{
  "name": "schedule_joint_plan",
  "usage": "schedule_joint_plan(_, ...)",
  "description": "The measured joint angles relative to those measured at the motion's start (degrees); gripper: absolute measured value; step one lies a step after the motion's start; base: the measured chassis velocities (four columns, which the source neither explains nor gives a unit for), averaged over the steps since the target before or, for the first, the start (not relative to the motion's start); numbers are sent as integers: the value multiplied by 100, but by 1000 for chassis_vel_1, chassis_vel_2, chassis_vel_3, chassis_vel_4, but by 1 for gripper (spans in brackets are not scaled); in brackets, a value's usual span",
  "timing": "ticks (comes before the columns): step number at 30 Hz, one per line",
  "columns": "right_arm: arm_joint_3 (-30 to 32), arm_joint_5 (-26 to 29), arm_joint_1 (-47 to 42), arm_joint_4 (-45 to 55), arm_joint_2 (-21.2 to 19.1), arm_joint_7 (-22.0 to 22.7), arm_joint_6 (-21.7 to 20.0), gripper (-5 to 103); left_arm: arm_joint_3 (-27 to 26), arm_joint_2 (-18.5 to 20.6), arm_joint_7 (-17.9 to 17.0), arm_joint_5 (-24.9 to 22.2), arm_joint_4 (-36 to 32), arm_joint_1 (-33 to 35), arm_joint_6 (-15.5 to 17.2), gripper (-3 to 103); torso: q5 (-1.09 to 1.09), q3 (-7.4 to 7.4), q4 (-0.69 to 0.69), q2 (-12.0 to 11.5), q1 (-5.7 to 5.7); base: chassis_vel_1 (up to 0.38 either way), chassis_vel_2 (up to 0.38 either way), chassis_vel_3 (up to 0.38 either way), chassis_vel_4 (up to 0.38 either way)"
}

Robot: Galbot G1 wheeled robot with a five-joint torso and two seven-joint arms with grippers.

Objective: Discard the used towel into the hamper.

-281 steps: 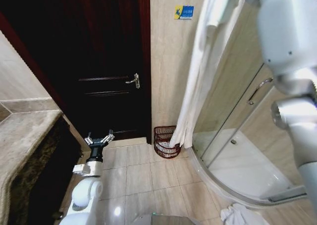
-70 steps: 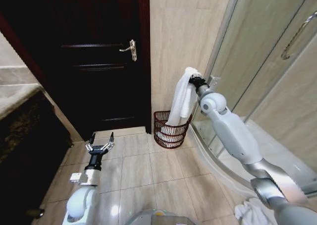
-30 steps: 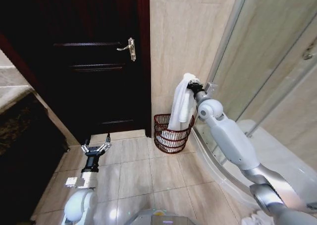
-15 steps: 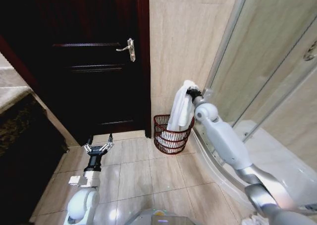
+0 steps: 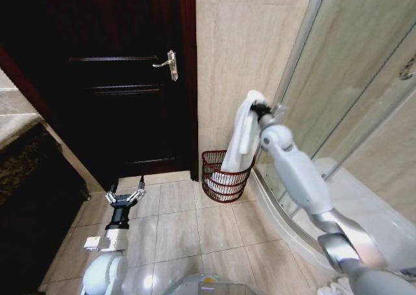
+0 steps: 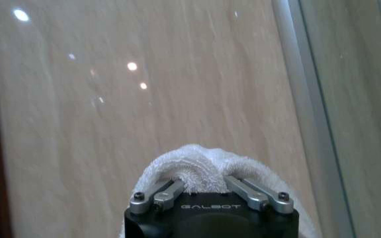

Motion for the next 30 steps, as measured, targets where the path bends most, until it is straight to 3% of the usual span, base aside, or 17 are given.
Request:
schedule_joint_plan(7, 32, -170, -612, -490, 204, -253, 208, 9, -15, 38, -10, -5, -10, 54, -15, 100, 2, 2, -2, 0, 1, 0, 0, 0, 0)
schedule_joint_plan(10, -29, -447, -877, -840, 507, -371, 557, 9, 39, -13, -9, 10, 22, 58, -41, 100, 2, 2, -1, 0, 2, 0, 0, 0, 0)
schedule_joint_plan(19, -77, -743, -1068, -1347, 893, -595, 886, 9, 86, -126, -33, 23, 35, 59, -143, 100, 0, 2, -1, 0, 2, 0, 0, 0, 0)
schedule_joint_plan(30, 11, -962, -1311, -1899, 1126, -994, 1046, 9, 43, -170, 14, -34, 211, -9, -307, 100, 0, 3, 0, 2, 2, 0, 0, 0, 0)
